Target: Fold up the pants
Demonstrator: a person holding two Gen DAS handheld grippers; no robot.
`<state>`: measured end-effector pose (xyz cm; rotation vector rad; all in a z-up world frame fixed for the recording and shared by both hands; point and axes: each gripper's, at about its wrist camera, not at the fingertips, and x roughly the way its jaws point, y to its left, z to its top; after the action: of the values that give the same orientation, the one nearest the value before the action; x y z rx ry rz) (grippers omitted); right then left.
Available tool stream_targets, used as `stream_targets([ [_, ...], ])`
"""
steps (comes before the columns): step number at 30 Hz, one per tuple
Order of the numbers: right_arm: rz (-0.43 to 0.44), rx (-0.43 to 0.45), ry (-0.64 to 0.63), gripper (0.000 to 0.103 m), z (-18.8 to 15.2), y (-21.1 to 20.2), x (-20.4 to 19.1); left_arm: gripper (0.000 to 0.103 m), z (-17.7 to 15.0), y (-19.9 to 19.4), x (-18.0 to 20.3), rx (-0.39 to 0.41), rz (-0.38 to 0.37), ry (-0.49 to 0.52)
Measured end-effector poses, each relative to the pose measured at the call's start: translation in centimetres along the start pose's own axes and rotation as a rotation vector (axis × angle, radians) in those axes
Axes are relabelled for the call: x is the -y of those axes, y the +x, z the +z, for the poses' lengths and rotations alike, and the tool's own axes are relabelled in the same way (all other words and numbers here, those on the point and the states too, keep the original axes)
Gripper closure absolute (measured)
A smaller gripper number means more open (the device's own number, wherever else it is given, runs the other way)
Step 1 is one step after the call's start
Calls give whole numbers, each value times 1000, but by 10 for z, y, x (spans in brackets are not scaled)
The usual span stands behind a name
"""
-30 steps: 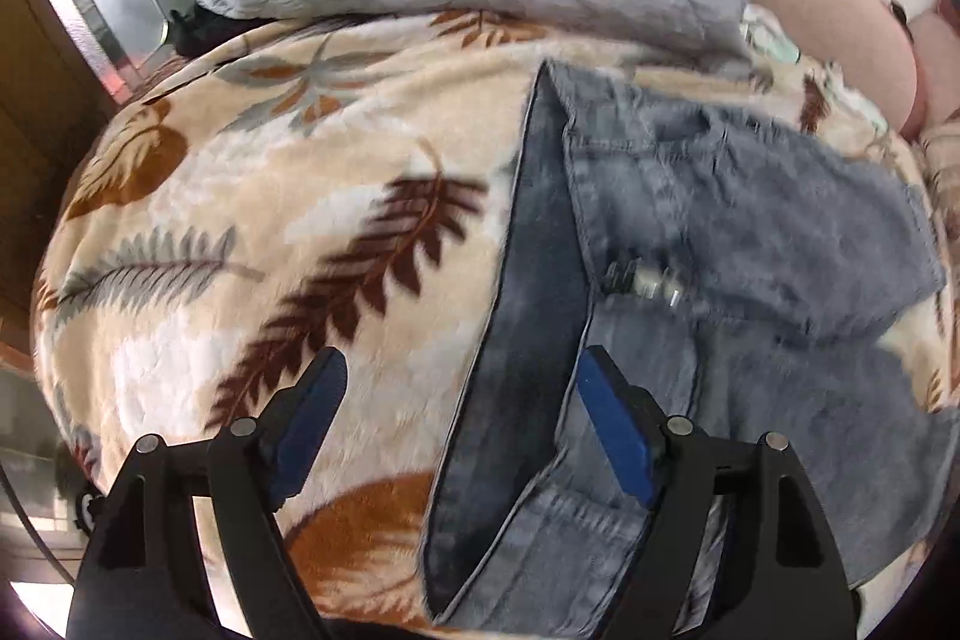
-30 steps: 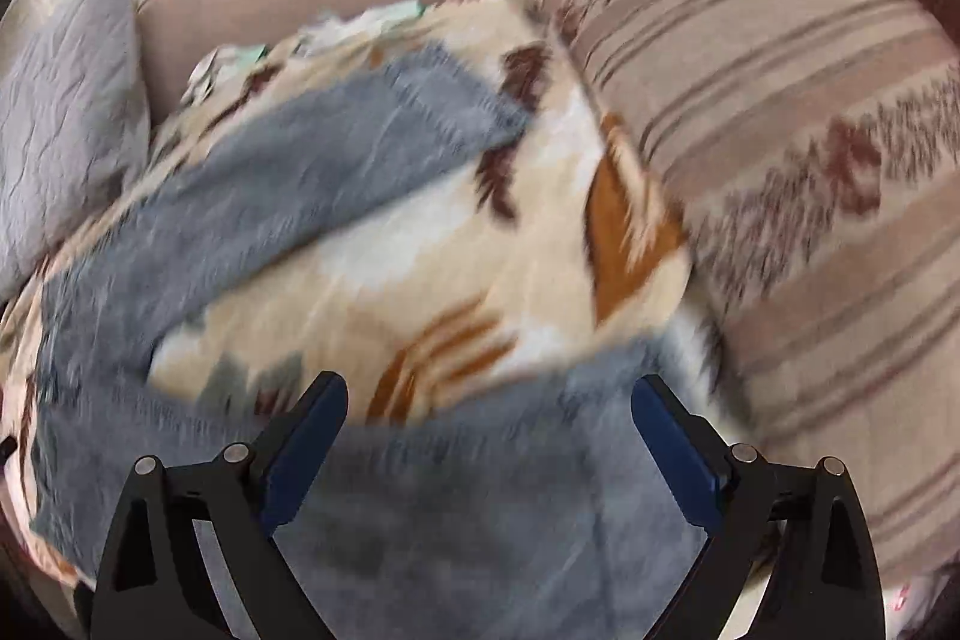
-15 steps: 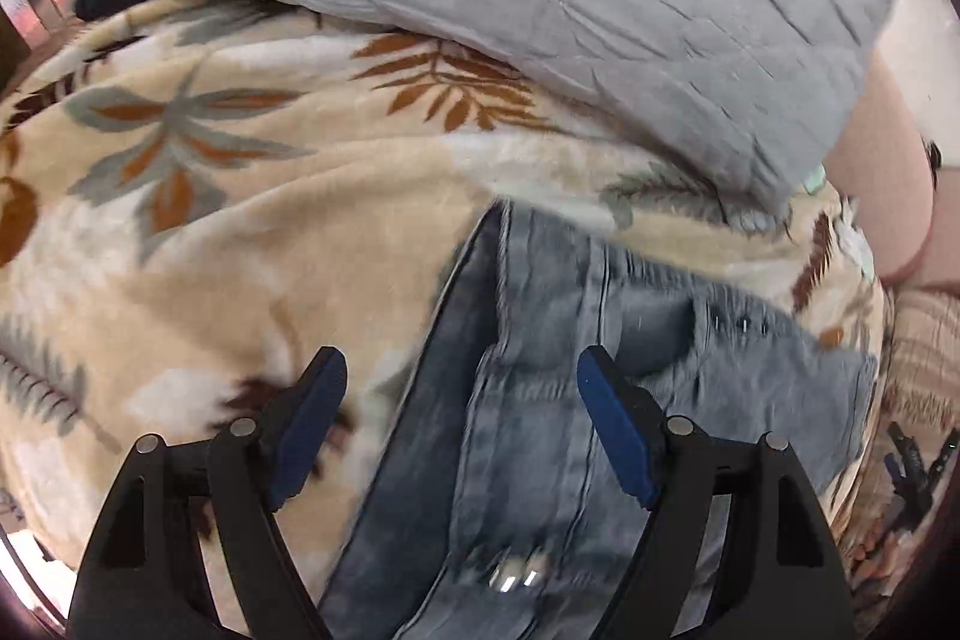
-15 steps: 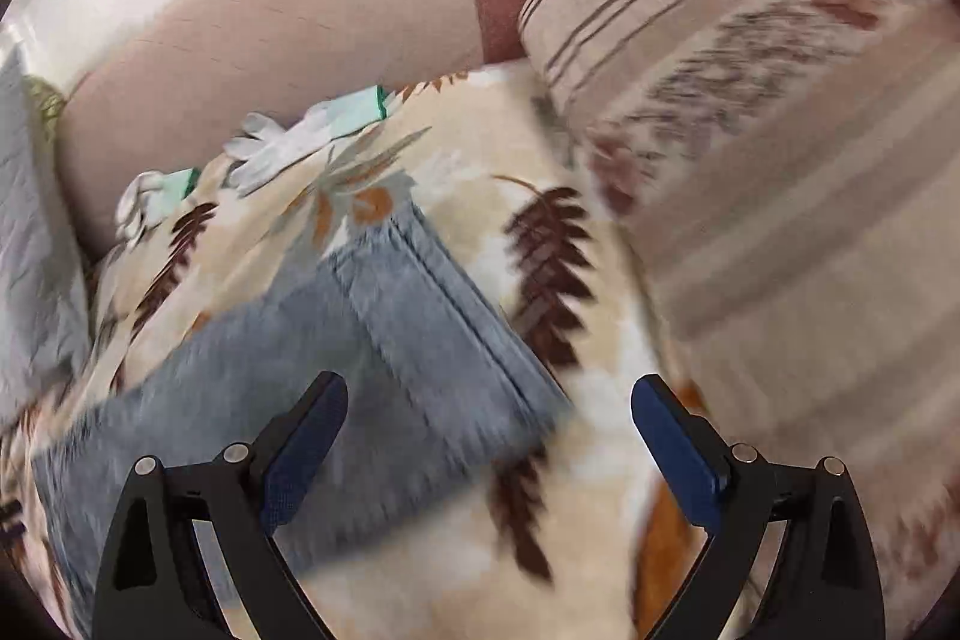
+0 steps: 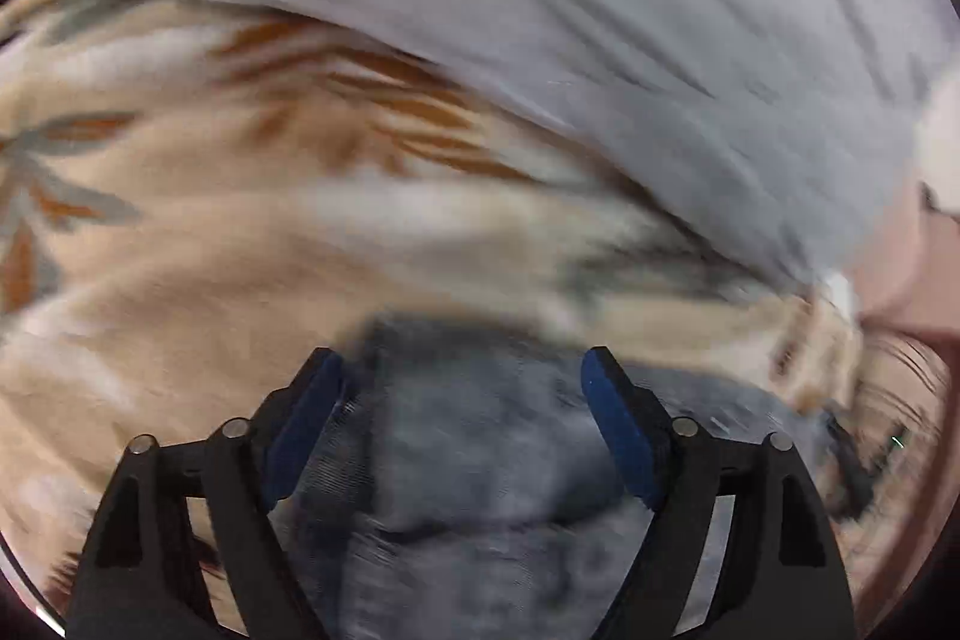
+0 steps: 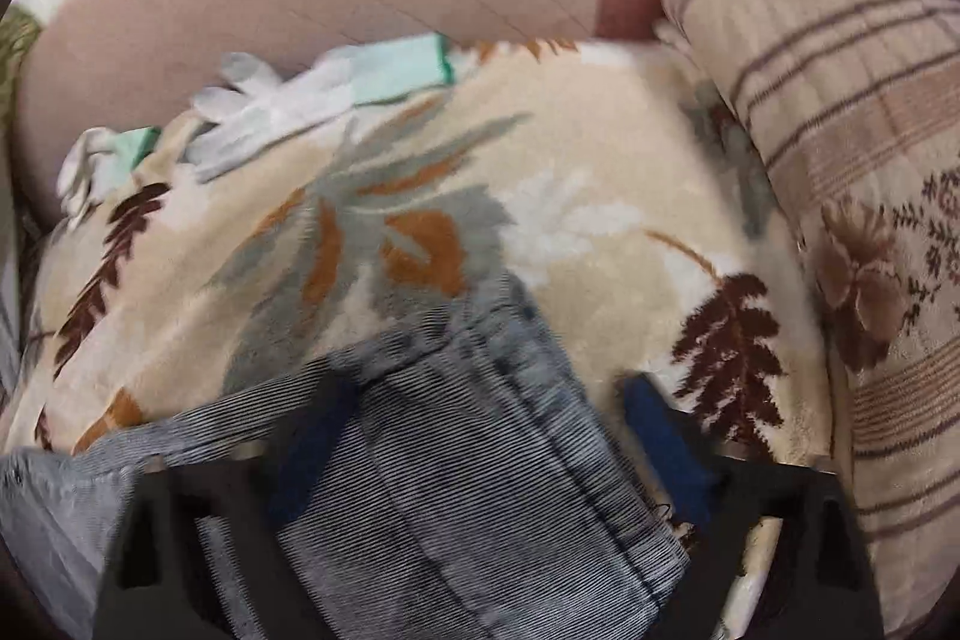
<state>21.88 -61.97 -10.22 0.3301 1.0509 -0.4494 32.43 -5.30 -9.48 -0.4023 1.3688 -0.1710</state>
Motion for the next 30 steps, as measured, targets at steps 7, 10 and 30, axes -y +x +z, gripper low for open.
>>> stream_targets([
  [7,-32,47,-26,95,-20,-47,-8,92,-40,-28,33,119,131,206],
  [10,2,84,14,95,-28,-85,10,92,-62,-72,41,220,91,251],
  [30,31,-21,154,77,-330,-234,128,92,-267,-115,-71,90,23,290],
])
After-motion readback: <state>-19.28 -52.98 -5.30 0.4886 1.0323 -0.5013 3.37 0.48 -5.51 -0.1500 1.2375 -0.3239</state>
